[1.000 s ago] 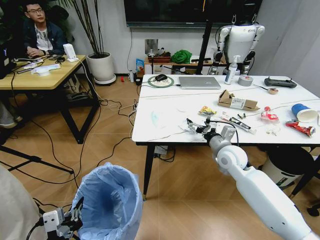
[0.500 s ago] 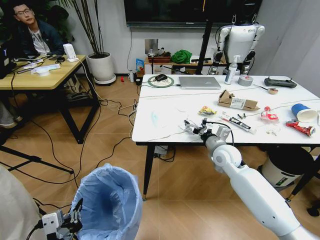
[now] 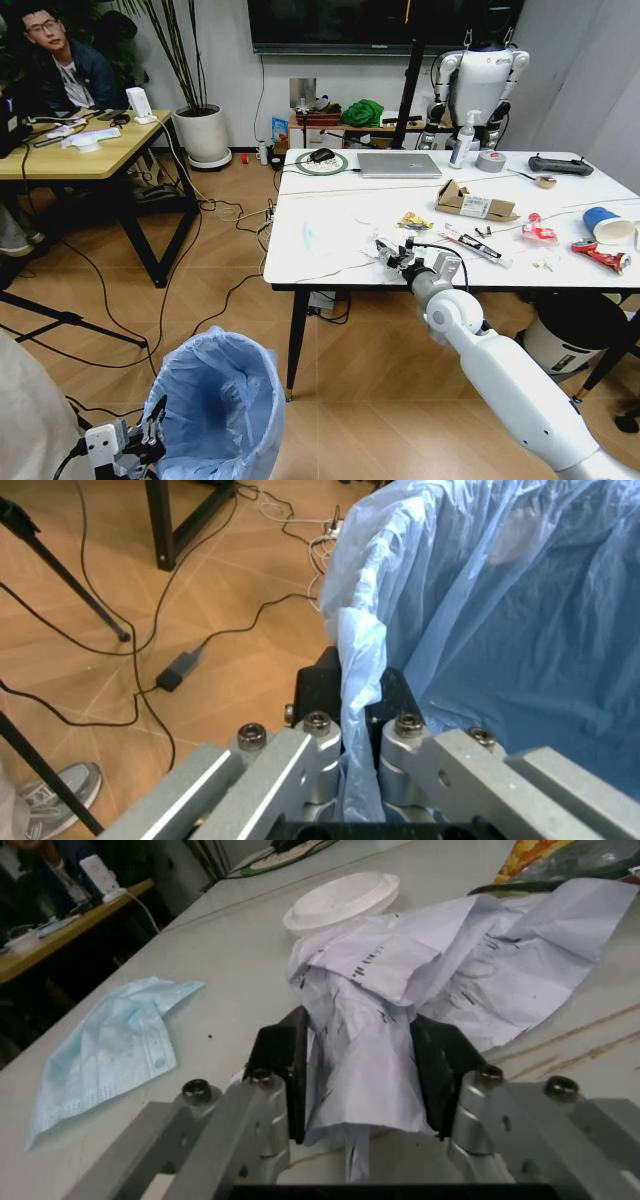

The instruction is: Pick up the trash bin and place the trash from the table into it.

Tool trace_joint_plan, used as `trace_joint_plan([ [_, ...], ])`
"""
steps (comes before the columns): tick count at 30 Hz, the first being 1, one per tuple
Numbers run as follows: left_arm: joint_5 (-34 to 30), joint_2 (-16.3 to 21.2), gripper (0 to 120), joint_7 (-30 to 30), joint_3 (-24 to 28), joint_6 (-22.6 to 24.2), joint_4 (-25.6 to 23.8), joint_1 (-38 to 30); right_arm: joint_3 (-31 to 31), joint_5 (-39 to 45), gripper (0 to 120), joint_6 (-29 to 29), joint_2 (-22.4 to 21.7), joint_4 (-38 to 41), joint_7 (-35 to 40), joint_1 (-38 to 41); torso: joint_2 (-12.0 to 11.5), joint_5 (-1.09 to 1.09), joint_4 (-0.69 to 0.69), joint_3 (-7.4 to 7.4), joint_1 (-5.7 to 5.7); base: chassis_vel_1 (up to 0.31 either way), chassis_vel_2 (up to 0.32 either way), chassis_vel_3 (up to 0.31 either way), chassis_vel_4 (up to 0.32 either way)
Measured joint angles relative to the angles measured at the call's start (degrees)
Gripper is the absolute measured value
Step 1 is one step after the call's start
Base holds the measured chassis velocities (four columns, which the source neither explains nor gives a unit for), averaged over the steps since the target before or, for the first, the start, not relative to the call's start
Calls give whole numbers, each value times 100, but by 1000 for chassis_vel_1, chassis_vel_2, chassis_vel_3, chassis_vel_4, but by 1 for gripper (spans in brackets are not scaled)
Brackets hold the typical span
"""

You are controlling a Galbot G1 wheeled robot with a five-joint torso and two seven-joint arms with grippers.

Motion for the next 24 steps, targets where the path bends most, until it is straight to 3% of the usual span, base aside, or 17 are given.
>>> trace_joint_plan([
  [8, 6, 24, 0, 0, 78, 0, 24, -12, -12, 8, 0, 16, -5, -11, -30, 38, 0, 0, 0, 0, 0, 0, 0, 0, 0],
  [17, -44, 251, 0, -34, 380, 34, 34, -167, 286, 201, 0, 190, -450, 586, -132, -254, 0, 1, 0, 0, 0, 0, 0, 0, 0],
  [24, -305, 678, 0, -140, 988, 107, 265, -709, 1065, 537, 0, 624, -1179, 1568, -470, -1076, 0, 2, -1, -1, 0, 0, 0, 0, 0],
])
